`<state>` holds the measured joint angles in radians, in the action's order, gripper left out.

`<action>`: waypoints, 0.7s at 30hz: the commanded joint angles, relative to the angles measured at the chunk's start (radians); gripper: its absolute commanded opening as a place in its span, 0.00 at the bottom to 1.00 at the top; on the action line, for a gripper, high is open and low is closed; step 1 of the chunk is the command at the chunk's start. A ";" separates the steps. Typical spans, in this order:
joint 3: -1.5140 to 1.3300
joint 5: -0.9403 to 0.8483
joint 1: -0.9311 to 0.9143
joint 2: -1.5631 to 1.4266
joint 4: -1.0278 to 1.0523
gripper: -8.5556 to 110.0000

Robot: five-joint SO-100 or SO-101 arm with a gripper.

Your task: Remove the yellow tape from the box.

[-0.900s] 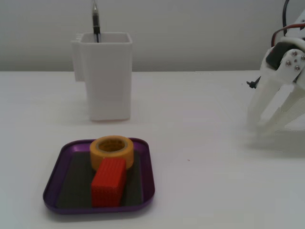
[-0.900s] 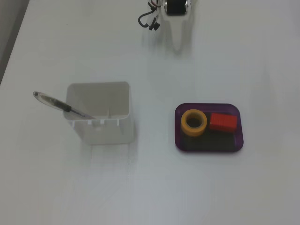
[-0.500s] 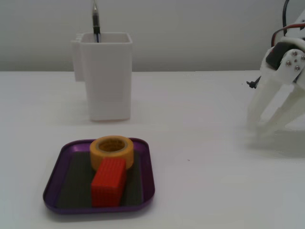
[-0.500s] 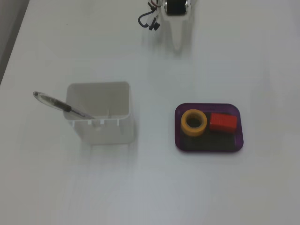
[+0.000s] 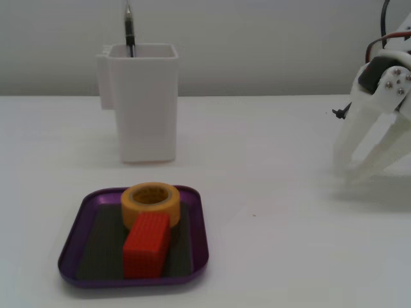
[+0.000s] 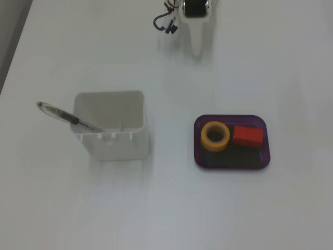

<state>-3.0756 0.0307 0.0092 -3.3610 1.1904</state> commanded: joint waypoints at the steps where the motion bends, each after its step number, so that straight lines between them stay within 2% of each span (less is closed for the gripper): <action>1: -0.006 -0.005 0.008 -0.054 -0.011 0.08; 16: -0.006 -0.006 0.005 -0.054 -0.014 0.08; 21: 0.064 0.005 -0.009 -0.040 -0.100 0.08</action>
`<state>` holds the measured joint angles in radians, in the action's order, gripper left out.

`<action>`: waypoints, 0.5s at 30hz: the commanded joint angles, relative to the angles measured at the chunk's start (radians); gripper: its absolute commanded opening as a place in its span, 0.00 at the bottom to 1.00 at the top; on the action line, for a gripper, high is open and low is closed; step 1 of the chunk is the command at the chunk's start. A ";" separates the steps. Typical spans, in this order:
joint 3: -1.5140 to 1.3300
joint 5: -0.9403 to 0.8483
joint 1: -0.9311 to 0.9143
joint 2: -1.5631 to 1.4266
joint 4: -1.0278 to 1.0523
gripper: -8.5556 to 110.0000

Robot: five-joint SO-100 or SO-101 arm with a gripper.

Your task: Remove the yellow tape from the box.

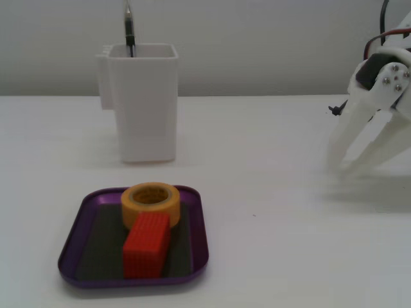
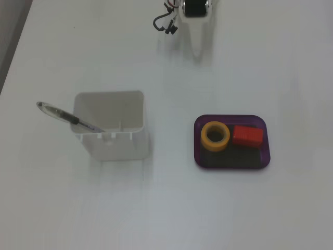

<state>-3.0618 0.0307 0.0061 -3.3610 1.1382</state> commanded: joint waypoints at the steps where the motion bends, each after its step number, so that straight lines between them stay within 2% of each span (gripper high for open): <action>1: 0.087 0.006 -0.006 -0.038 -0.061 0.08; 7: 0.299 0.005 -0.003 0.117 -0.144 0.08; 15: 0.692 0.005 0.006 0.756 -0.143 0.09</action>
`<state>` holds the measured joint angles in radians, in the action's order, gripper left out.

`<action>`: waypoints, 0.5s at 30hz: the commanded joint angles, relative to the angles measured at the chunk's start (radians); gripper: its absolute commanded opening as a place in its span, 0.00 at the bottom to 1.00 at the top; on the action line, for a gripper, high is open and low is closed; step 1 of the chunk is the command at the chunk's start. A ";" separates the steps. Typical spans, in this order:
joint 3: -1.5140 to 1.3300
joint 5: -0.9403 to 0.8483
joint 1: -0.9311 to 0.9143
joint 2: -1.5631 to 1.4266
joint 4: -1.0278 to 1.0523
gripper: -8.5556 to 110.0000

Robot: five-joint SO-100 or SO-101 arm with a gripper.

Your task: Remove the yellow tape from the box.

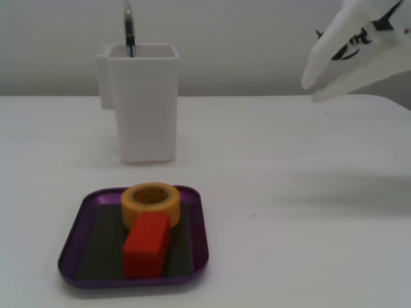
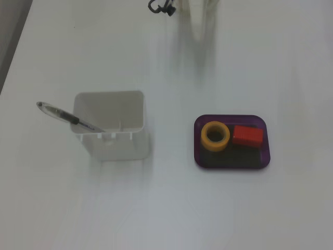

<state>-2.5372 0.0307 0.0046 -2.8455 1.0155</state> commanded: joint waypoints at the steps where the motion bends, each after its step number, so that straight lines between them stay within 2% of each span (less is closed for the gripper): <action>1: 0.224 0.005 0.009 0.325 -0.020 0.09; 8: 0.612 0.003 0.031 0.807 -0.020 0.09; 15: 0.893 0.003 0.123 1.146 -0.020 0.20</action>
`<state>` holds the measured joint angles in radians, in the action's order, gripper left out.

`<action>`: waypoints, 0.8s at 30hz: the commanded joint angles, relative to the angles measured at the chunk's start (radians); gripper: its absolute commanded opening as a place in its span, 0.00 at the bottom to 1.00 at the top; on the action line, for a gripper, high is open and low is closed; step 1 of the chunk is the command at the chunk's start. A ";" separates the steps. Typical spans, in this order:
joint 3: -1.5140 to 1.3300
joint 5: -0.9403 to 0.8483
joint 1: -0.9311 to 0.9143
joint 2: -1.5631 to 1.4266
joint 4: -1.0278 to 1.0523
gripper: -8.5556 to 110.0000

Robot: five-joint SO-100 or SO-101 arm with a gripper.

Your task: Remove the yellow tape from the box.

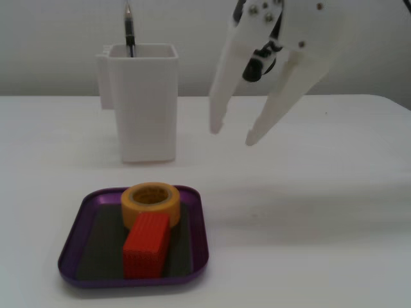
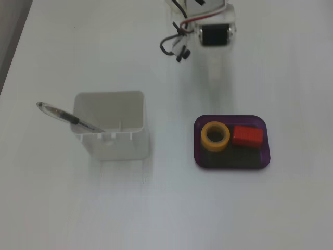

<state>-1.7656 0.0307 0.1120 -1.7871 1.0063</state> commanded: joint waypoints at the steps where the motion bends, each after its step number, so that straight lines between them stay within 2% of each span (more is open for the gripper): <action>1: 0.150 0.003 0.017 0.130 -0.012 0.21; 11: 0.383 0.003 0.006 0.445 -0.012 0.21; 24: 0.460 -0.008 0.005 0.543 -0.015 0.19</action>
<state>-1.3453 0.0307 0.1135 -1.2318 1.0063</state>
